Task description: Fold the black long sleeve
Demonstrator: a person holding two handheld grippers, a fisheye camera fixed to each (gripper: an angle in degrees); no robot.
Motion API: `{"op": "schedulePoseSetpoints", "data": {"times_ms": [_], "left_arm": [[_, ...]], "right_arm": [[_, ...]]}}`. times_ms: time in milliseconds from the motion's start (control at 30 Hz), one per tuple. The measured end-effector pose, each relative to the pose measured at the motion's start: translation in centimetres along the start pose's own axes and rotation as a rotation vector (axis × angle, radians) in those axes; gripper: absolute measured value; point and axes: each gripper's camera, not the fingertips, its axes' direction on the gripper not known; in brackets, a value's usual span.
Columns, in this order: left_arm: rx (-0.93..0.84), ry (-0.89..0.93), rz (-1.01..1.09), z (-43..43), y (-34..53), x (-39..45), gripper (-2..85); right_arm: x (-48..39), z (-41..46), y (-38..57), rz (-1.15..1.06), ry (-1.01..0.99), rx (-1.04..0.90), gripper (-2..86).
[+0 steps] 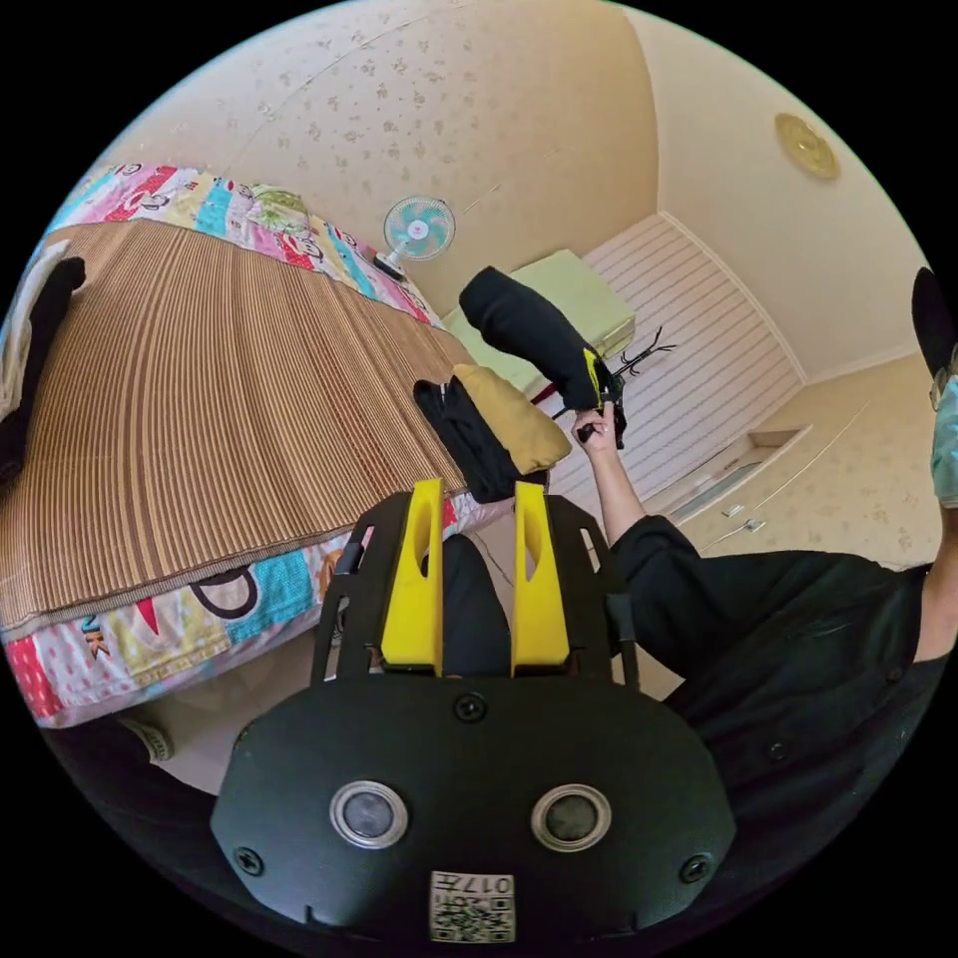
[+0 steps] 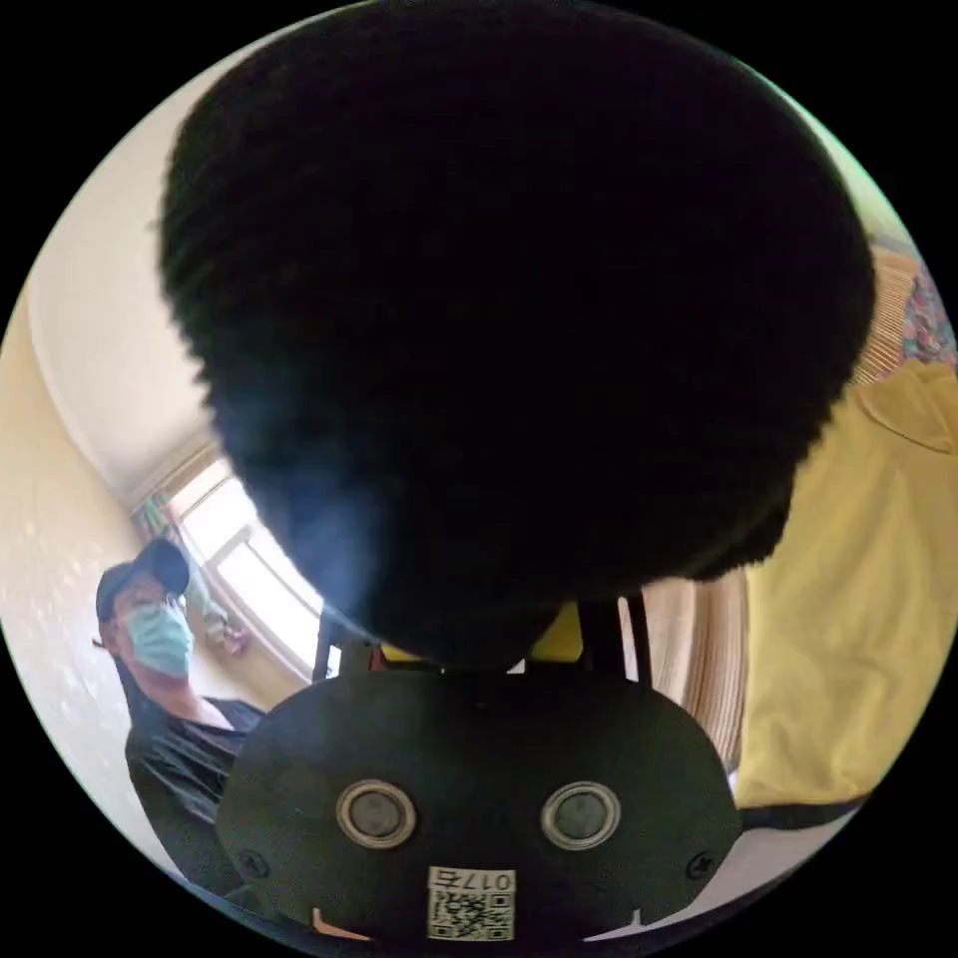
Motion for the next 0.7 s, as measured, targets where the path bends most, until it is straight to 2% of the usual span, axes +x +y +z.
{"op": "schedulePoseSetpoints", "data": {"times_ms": [100, 200, 233, 333, 367, 433, 500, 567, 667, 700], "left_arm": [[0.020, -0.018, -0.069, 0.0, 0.0, -1.5, 10.8], [0.032, -0.067, -0.105, -0.2, -0.6, -2.4, 10.8], [0.034, -0.079, -0.107, -0.2, -0.8, -2.5, 10.8], [0.078, -0.198, -0.097, -1.8, -2.4, -2.8, 10.9], [0.127, -0.296, -0.088, -3.4, -3.4, -3.0, 10.9], [0.215, -0.472, -0.068, -6.5, -5.7, -3.2, 11.1], [0.302, -0.755, -0.053, -10.3, -10.0, -3.9, 11.9], [0.308, -0.917, -0.074, -12.1, -14.0, -5.5, 13.1], [0.267, -1.043, -0.191, -12.6, -19.9, -10.9, 13.3], [0.187, -1.008, -0.277, -11.7, -21.7, -14.1, 12.4]], "right_arm": [[8.7, -3.0, 2.1, 0.307, 0.249, -0.029, 11.4], [12.2, -5.2, 6.9, 0.330, 0.046, 0.085, 10.1], [11.9, -5.7, 8.9, 0.310, 0.034, 0.120, 9.8], [8.9, -5.5, 14.5, 0.251, 0.223, 0.125, 8.6], [8.1, -5.3, 15.8, 0.235, 0.262, 0.125, 8.3], [4.2, -3.8, 21.2, 0.094, 0.372, 0.125, 5.6], [1.0, -2.1, 25.0, -0.057, 0.426, 0.116, 3.4], [-2.1, 0.0, 28.5, -0.237, 0.455, 0.106, 2.1], [-5.5, 3.9, 32.5, -0.449, 0.415, 0.059, 1.2], [-6.5, 5.7, 33.9, -0.533, 0.391, 0.037, 1.0]]}}
